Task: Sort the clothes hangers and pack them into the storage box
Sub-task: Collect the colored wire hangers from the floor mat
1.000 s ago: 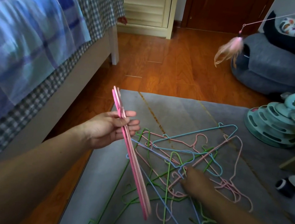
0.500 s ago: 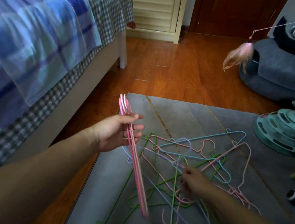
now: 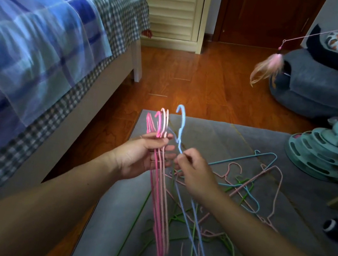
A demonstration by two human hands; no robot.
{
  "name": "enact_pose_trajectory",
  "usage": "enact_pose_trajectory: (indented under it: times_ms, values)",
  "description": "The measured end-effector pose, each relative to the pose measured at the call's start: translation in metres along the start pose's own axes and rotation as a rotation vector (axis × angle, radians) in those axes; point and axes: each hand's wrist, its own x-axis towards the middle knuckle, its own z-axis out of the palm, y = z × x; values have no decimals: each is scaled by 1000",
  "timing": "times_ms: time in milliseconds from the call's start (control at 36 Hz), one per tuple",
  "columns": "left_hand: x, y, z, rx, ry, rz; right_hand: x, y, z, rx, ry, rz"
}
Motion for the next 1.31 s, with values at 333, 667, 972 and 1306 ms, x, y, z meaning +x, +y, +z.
enact_pose_trajectory:
  times_ms: [333, 667, 972, 1306]
  values:
    - [10, -35, 24, 53, 119, -13, -8, 23, 4, -365, -207, -192]
    - [1, -36, 5, 70, 326, -7, -24, 144, -84, -878, -319, 434]
    - [0, -33, 9, 94, 346, -37, -67, 182, -75, -950, -394, 505]
    - [-3, -28, 12, 274, 377, 28, -33, 108, -88, -971, -618, 463]
